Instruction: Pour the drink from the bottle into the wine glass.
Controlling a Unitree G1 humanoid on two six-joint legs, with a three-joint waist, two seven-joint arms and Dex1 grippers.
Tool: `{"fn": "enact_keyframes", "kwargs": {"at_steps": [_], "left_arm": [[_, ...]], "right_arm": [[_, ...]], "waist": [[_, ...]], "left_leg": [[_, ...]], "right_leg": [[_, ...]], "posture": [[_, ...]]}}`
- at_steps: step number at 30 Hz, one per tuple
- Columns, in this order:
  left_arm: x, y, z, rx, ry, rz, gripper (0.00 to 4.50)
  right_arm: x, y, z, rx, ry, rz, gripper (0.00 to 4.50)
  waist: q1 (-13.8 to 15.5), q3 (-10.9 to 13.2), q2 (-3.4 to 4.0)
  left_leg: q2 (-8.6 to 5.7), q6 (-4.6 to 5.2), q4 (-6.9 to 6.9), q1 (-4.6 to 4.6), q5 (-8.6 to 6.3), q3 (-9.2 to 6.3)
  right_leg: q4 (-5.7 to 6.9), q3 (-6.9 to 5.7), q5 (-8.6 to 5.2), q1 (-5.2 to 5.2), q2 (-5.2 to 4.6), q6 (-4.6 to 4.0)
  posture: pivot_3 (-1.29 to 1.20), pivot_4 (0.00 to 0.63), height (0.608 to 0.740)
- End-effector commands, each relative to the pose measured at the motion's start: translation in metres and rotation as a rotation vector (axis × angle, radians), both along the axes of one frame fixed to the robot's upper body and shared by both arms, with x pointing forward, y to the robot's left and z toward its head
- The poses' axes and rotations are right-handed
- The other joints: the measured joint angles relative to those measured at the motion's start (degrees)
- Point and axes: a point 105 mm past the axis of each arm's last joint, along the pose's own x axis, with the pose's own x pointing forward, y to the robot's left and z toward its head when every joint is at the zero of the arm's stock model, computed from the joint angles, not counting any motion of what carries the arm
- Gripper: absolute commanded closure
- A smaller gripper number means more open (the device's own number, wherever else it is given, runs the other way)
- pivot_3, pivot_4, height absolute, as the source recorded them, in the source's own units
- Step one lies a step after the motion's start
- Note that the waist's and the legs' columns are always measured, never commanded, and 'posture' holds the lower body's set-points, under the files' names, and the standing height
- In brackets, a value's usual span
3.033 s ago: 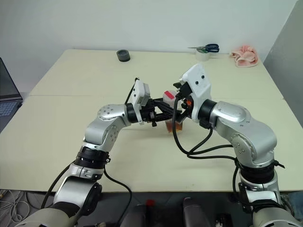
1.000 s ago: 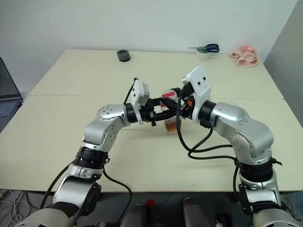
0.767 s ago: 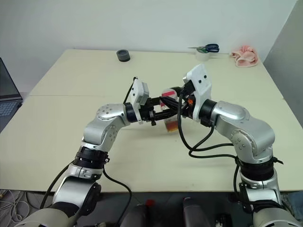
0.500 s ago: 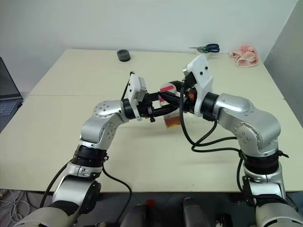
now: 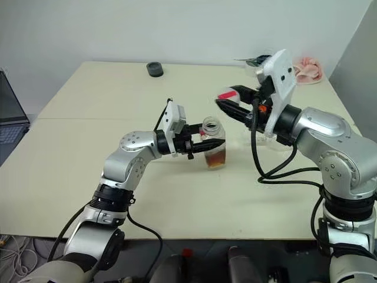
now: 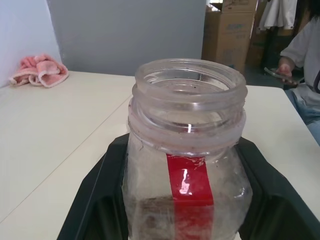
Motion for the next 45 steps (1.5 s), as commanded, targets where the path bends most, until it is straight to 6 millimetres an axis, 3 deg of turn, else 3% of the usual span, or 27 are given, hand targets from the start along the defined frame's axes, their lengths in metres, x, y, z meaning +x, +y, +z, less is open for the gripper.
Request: {"fn": "enact_keyframes", "kwargs": {"at_steps": [1, 3, 5, 8, 12, 14, 15, 21, 24, 27, 30, 34, 38, 45], "left_arm": [[-0.003, -0.001, 0.019, -0.026, -0.068, -0.016, 2.35], [-0.003, -0.001, 0.019, -0.027, -0.067, -0.015, 2.35], [-0.003, -0.001, 0.018, -0.029, -0.065, -0.018, 2.35], [-0.003, -0.004, 0.018, -0.034, -0.061, -0.026, 2.35], [-0.002, -0.008, 0.019, -0.039, -0.059, -0.038, 2.35], [-0.001, -0.009, 0.020, -0.040, -0.060, -0.041, 2.35], [0.000, -0.009, 0.021, -0.040, -0.061, -0.042, 2.35], [0.005, -0.004, 0.024, -0.044, -0.073, -0.016, 2.35], [0.009, 0.002, 0.025, -0.046, -0.077, 0.010, 2.35], [0.013, 0.009, 0.026, -0.050, -0.074, 0.047, 2.35], [0.018, 0.019, 0.027, -0.051, -0.076, 0.093, 2.35], [0.035, 0.053, 0.033, -0.069, -0.058, 0.257, 2.35], [0.058, 0.098, 0.038, -0.035, -0.079, 0.493, 2.35], [0.085, 0.162, 0.040, -0.072, -0.049, 0.858, 2.35]], "right_arm": [[0.010, -0.075, -0.018, 0.107, 0.002, -0.357, 2.78], [0.004, -0.119, -0.047, 0.173, 0.028, -0.573, 2.78], [-0.010, -0.140, -0.074, 0.197, 0.054, -0.693, 2.78], [-0.031, -0.149, -0.116, 0.200, 0.120, -0.785, 2.78], [-0.035, -0.143, -0.161, 0.115, 0.268, -0.807, 2.78], [-0.032, -0.138, -0.165, 0.099, 0.284, -0.789, 2.78], [-0.030, -0.136, -0.162, 0.102, 0.279, -0.780, 2.05], [-0.026, -0.141, -0.159, 0.046, 0.285, -0.768, 0.05], [-0.026, -0.145, -0.155, -0.010, 0.277, -0.759, 0.00], [-0.021, -0.140, -0.136, -0.032, 0.237, -0.707, 0.00], [-0.014, -0.115, -0.108, -0.043, 0.173, -0.574, 0.00], [-0.030, -0.015, -0.061, -0.074, 0.106, -0.045, 0.00], [-0.044, 0.045, -0.051, -0.162, 0.083, 0.245, 0.00], [-0.014, 0.114, -0.043, -0.117, 0.005, 0.341, 0.00]], "waist": [[0.60, -0.01, -0.01], [0.98, -0.01, -0.01], [1.04, -0.01, 0.00], [0.82, -0.02, 0.03], [-0.51, -0.02, 0.08], [-0.92, -0.03, 0.09], [-0.98, -0.03, 0.10], [-0.79, -0.04, 0.10], [-0.52, -0.03, 0.10], [-0.58, -0.03, 0.10], [-0.83, -0.03, 0.10], [-1.60, -0.01, 0.13], [-1.78, -0.01, 0.12], [-1.47, 0.00, 0.09]], "left_leg": [[-0.02, 0.00, -0.01, -0.02, 0.00, 0.01], [-0.02, 0.00, -0.03, -0.03, 0.00, 0.03], [-0.02, 0.00, -0.09, -0.04, 0.00, 0.05], [-0.01, 0.00, -0.14, 0.01, 0.00, 0.06], [0.01, 0.00, -0.08, 0.10, 0.01, 0.18], [0.00, 0.04, -0.05, 0.21, 0.03, 0.23], [0.00, 0.07, -0.06, 0.22, 0.05, 0.22], [0.01, 0.06, -0.09, 0.09, 0.04, 0.18], [-0.01, 0.07, -0.09, 0.09, 0.04, 0.18], [0.00, 0.07, -0.08, 0.13, 0.05, 0.18], [0.00, 0.07, -0.06, 0.14, 0.05, 0.19], [0.03, 0.07, -0.09, 0.14, 0.05, 0.16], [0.10, 0.07, -0.10, 0.12, 0.04, -0.06], [0.05, 0.07, -0.01, 0.01, 0.04, -0.06]], "right_leg": [[-0.02, 0.01, 0.00, -0.01, -0.02, 0.00], [-0.03, 0.02, 0.00, -0.02, -0.02, 0.00], [-0.02, 0.05, 0.00, -0.06, -0.03, 0.00], [0.03, 0.06, -0.01, -0.08, -0.01, 0.00], [0.08, 0.21, -0.01, -0.06, 0.01, 0.01], [0.09, 0.25, 0.02, 0.02, 0.02, 0.04], [0.10, 0.24, 0.03, 0.02, 0.03, 0.04], [0.02, 0.22, 0.01, -0.01, 0.06, 0.03], [0.00, 0.22, 0.01, -0.01, 0.04, 0.04], [0.05, 0.22, 0.01, -0.01, 0.04, 0.04], [0.08, 0.23, 0.01, -0.01, 0.05, 0.03], [0.09, 0.23, 0.01, -0.04, 0.10, 0.03], [0.06, 0.03, 0.00, -0.01, 0.19, 0.01], [0.03, 0.00, 0.00, -0.03, 0.10, 0.01]], "posture": [[0.00, 0.150, 0.740], [0.00, 0.150, 0.740], [0.00, 0.150, 0.740], [0.00, 0.150, 0.740], [0.00, 0.150, 0.740], [0.00, 0.150, 0.740], [0.00, 0.150, 0.740], [0.00, 0.150, 0.740], [0.00, 0.150, 0.740], [0.00, 0.150, 0.740], [0.00, 0.150, 0.740], [0.00, 0.150, 0.740], [0.00, 0.150, 0.740], [0.00, 0.150, 0.740]]}}
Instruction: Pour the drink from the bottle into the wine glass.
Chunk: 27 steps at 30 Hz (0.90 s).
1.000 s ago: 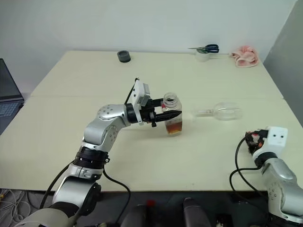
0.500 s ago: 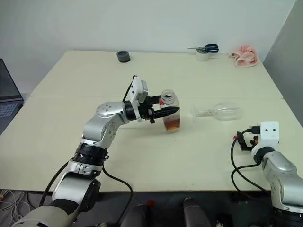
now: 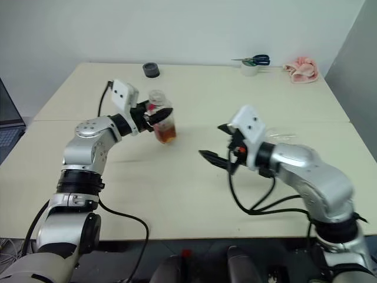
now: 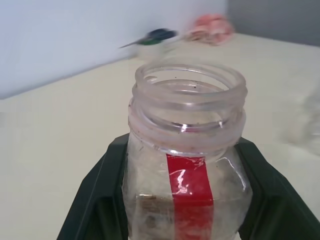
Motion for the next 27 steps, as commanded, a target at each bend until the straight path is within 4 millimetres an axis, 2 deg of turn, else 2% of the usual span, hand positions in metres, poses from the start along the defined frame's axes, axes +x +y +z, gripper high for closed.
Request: {"fn": "enact_keyframes", "kwargs": {"at_steps": [1, 6, 16, 22, 27], "left_arm": [[0.003, 0.019, 0.021, -0.056, -0.077, 0.111, 2.35], [0.000, 0.027, 0.009, -0.115, -0.056, 0.158, 2.35], [-0.010, 0.038, -0.009, -0.183, -0.022, 0.250, 2.35], [-0.011, 0.044, -0.010, -0.199, -0.010, 0.284, 2.35], [-0.012, 0.048, -0.007, -0.189, -0.014, 0.294, 0.79]], "right_arm": [[0.016, 0.022, 0.010, 0.037, -0.072, -0.011, 0.00], [0.028, 0.035, 0.012, 0.067, -0.081, -0.028, 0.00], [0.026, 0.042, 0.007, 0.065, -0.068, 0.008, 0.00], [0.030, 0.044, 0.008, 0.068, -0.068, 0.006, 0.00], [0.032, 0.043, 0.008, 0.069, -0.068, 0.004, 0.00]], "waist": [[0.10, 0.00, 0.00], [0.91, 0.00, -0.01], [1.07, -0.01, -0.01], [1.04, -0.02, -0.02], [1.01, -0.02, -0.02]], "left_leg": [[0.00, 0.00, 0.00, -0.01, 0.00, 0.00], [-0.08, -0.02, -0.01, -0.06, 0.00, -0.04], [-0.11, -0.03, -0.01, -0.02, 0.00, -0.10], [-0.10, -0.03, 0.02, 0.01, 0.01, -0.10], [-0.10, -0.03, 0.03, 0.01, 0.01, -0.10]], "right_leg": [[0.01, -0.01, 0.00, -0.02, -0.01, 0.00], [0.04, -0.15, 0.18, -0.04, -0.21, -0.30], [0.11, -0.25, 0.19, -0.02, -0.29, -0.31], [0.13, -0.24, 0.19, 0.01, -0.27, -0.31], [0.14, -0.25, 0.19, 0.01, -0.25, -0.31]], "posture": [[0.00, 0.150, 0.740], [0.00, 0.150, 0.740], [0.00, 0.150, 0.740], [0.00, 0.150, 0.740], [0.00, 0.150, 0.740]]}}
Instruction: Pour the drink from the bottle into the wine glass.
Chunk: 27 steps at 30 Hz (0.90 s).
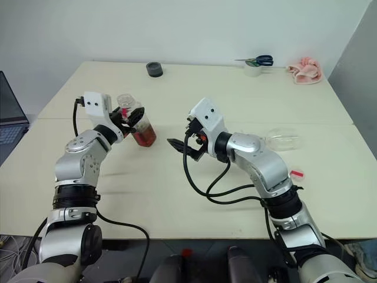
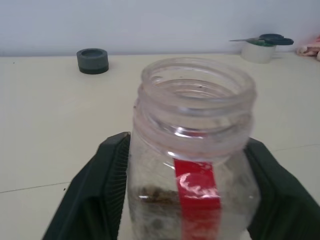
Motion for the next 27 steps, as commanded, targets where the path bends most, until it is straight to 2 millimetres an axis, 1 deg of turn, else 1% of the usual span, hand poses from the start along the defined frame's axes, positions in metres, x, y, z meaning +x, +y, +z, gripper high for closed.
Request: {"fn": "enact_keyframes", "kwargs": {"at_steps": [1, 2, 3, 11, 17, 21, 24, 27], "left_arm": [[-0.004, 0.007, 0.014, 0.023, -0.045, 0.018, 0.48], [-0.004, 0.008, 0.014, 0.025, -0.044, 0.020, 0.16], [-0.005, 0.009, 0.014, 0.026, -0.043, 0.023, 0.05], [-0.013, 0.014, 0.008, 0.044, -0.035, 0.036, 0.05], [-0.023, 0.013, -0.009, 0.048, -0.004, 0.033, 0.05], [-0.035, 0.014, -0.020, 0.050, 0.026, 0.036, 0.05], [-0.046, 0.010, -0.031, 0.067, 0.054, 0.008, 0.05], [-0.055, 0.005, -0.037, 0.059, 0.075, -0.012, 0.05]], "right_arm": [[-0.003, 0.002, 0.018, 0.028, -0.066, 0.019, 0.00], [-0.002, 0.002, 0.018, 0.028, -0.066, 0.018, 0.00], [-0.002, 0.002, 0.018, 0.029, -0.064, 0.018, 0.00], [0.000, 0.000, 0.018, 0.032, -0.060, 0.014, 0.00], [0.005, -0.009, 0.015, 0.022, -0.045, -0.017, 0.00], [0.007, -0.019, 0.013, 0.018, -0.039, -0.046, 0.00], [0.012, -0.032, 0.010, 0.025, -0.028, -0.097, 0.00], [0.016, -0.046, 0.006, 0.031, -0.017, -0.156, 0.00]], "waist": [[0.00, 0.00, 0.00], [0.00, 0.00, 0.00], [0.00, 0.00, 0.00], [0.00, 0.00, 0.00], [0.02, 0.00, -0.01], [0.01, 0.00, 0.00], [0.01, 0.00, -0.01], [0.03, -0.01, -0.02]], "left_leg": [[0.00, 0.00, 0.00, 0.00, 0.00, 0.00], [0.00, 0.00, 0.00, -0.01, 0.00, 0.00], [0.00, 0.00, 0.00, -0.01, 0.00, 0.00], [0.00, 0.00, -0.02, 0.00, 0.00, 0.01], [0.01, 0.00, -0.02, 0.00, 0.00, 0.00], [0.01, 0.00, -0.02, -0.01, 0.00, 0.01], [0.01, 0.00, -0.03, 0.00, 0.00, 0.01], [0.01, 0.00, -0.03, 0.00, 0.00, 0.01]], "right_leg": [[0.00, 0.00, 0.00, 0.00, 0.00, 0.00], [-0.01, 0.01, 0.00, 0.00, 0.00, 0.00], [-0.01, 0.02, 0.00, 0.00, 0.00, 0.00], [-0.02, 0.02, 0.00, 0.00, -0.01, 0.00], [-0.01, 0.01, 0.00, 0.00, -0.01, 0.00], [-0.03, 0.02, 0.00, 0.00, -0.02, 0.00], [-0.03, 0.02, 0.00, 0.00, -0.03, 0.00], [-0.04, 0.02, 0.00, 0.01, -0.04, 0.00]], "posture": [[0.00, 0.150, 0.740], [0.00, 0.150, 0.740], [0.00, 0.150, 0.740], [0.00, 0.150, 0.740], [0.00, 0.150, 0.740], [0.00, 0.150, 0.740], [0.00, 0.150, 0.740], [0.00, 0.150, 0.740]]}}
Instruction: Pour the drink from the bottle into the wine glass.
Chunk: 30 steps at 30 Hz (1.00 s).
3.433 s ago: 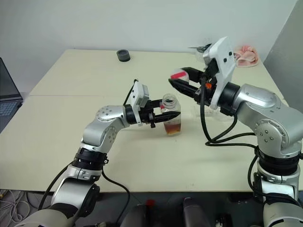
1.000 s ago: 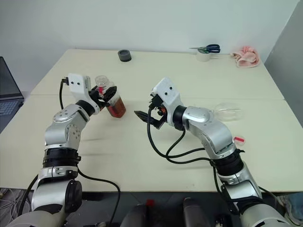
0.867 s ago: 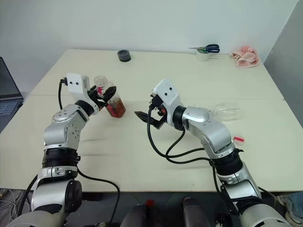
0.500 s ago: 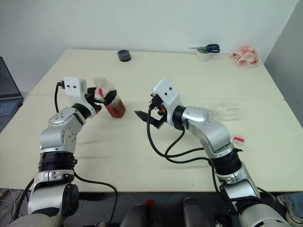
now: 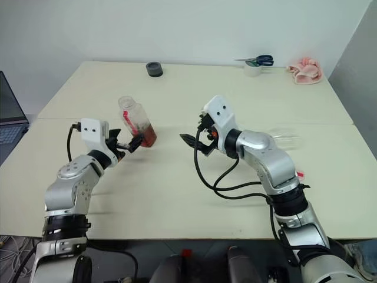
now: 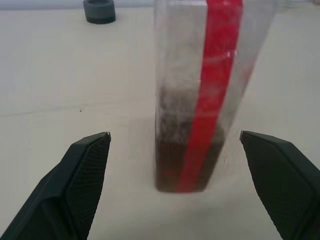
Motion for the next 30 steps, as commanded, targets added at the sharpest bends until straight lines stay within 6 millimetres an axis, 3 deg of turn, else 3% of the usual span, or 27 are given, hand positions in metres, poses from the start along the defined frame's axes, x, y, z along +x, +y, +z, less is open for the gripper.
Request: {"fn": "enact_keyframes", "kwargs": {"at_steps": [1, 5, 8, 11, 15, 25, 30], "left_arm": [[-0.013, -0.009, 0.012, -0.003, -0.036, -0.047, 0.05], [-0.031, -0.013, -0.002, 0.038, 0.001, -0.111, 0.05], [-0.044, -0.050, -0.003, 0.031, -0.006, -0.331, 0.05], [-0.049, -0.082, 0.003, 0.034, -0.035, -0.494, 0.05], [-0.042, -0.113, 0.010, 0.094, -0.072, -0.608, 0.05], [-0.042, -0.143, 0.031, 0.151, -0.200, -0.774, 0.05], [-0.050, -0.152, 0.032, 0.146, -0.209, -0.841, 0.05]], "right_arm": [[0.002, -0.021, 0.008, 0.043, -0.026, -0.084, 0.00], [0.012, -0.058, 0.006, 0.232, 0.064, -0.250, 0.00], [0.007, -0.081, -0.007, 0.383, 0.181, -0.318, 0.00], [-0.001, -0.088, -0.016, 0.487, 0.271, -0.337, 0.00], [-0.007, -0.106, -0.029, 0.815, 0.419, -0.477, 0.00], [-0.010, -0.121, -0.064, 1.156, 0.631, -0.670, 0.00], [-0.001, -0.119, -0.075, 1.247, 0.715, -0.684, 0.00]], "waist": [[-0.01, 0.00, 0.00], [0.01, 0.00, -0.01], [0.09, -0.01, -0.01], [0.28, -0.01, -0.01], [0.05, -0.01, -0.01], [-0.50, -0.01, 0.02], [-0.71, -0.01, 0.02]], "left_leg": [[-0.01, 0.00, 0.00, -0.01, 0.00, 0.00], [-0.01, 0.00, -0.03, 0.00, 0.00, 0.04], [0.01, 0.00, -0.04, 0.03, 0.00, 0.04], [-0.02, 0.00, -0.04, 0.02, 0.00, 0.04], [0.05, 0.01, -0.04, 0.05, 0.00, 0.09], [0.05, 0.02, -0.10, 0.06, -0.01, 0.19], [0.06, 0.02, -0.10, 0.07, -0.01, 0.21]], "right_leg": [[0.00, 0.00, 0.00, 0.00, 0.00, 0.00], [-0.04, 0.07, -0.01, 0.01, -0.01, 0.01], [-0.02, 0.05, -0.01, 0.01, 0.03, 0.01], [-0.04, 0.07, -0.04, 0.03, 0.04, 0.06], [-0.02, 0.16, -0.16, 0.02, 0.15, 0.26], [-0.04, 0.27, -0.17, -0.01, 0.17, 0.28], [-0.04, 0.29, -0.18, -0.01, 0.18, 0.29]], "posture": [[0.00, 0.150, 0.740], [0.00, 0.150, 0.740], [0.00, 0.150, 0.740], [0.00, 0.150, 0.740], [0.00, 0.150, 0.740], [0.00, 0.150, 0.740], [0.00, 0.150, 0.740]]}}
